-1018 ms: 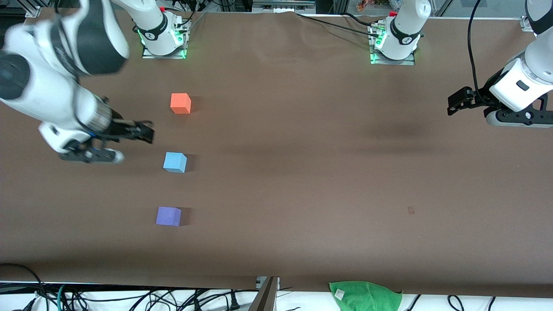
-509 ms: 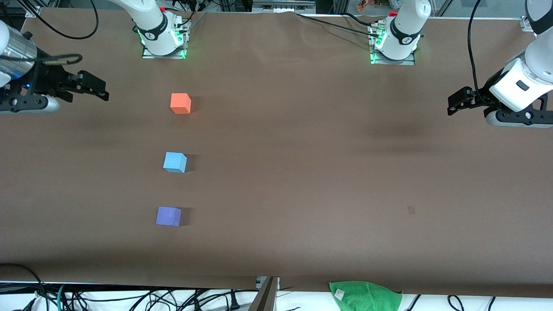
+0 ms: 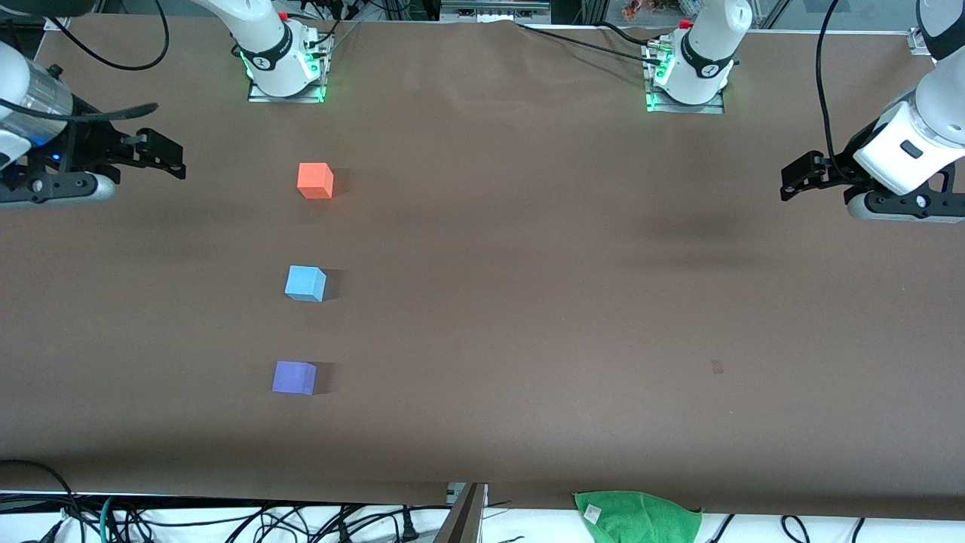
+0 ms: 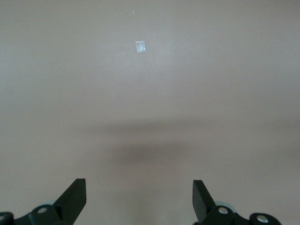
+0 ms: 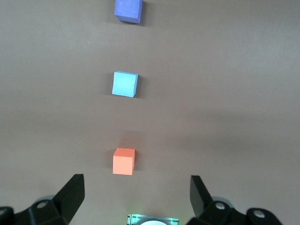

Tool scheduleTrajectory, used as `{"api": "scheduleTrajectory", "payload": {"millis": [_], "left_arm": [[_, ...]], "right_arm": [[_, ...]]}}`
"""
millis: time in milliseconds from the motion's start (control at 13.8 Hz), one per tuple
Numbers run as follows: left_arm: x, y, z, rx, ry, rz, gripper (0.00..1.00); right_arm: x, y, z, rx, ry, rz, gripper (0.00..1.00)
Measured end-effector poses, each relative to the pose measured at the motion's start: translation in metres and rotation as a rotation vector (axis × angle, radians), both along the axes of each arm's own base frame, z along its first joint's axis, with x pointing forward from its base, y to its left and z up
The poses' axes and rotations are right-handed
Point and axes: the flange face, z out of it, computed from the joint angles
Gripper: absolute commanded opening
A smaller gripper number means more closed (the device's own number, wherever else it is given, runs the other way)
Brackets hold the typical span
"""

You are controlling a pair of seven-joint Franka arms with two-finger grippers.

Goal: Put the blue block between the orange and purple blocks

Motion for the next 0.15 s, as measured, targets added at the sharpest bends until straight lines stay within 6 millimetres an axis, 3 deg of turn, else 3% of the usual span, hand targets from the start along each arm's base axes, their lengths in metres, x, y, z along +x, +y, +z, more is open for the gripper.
{"api": "scheduleTrajectory", "payload": {"millis": [145], "left_arm": [[-0.0002,-0.0019,0.0001,0.0,0.0,-0.003,1.0]], "right_arm": [[0.001,-0.0015,0.0029,-0.004,-0.009,-0.002,0.99]]}}
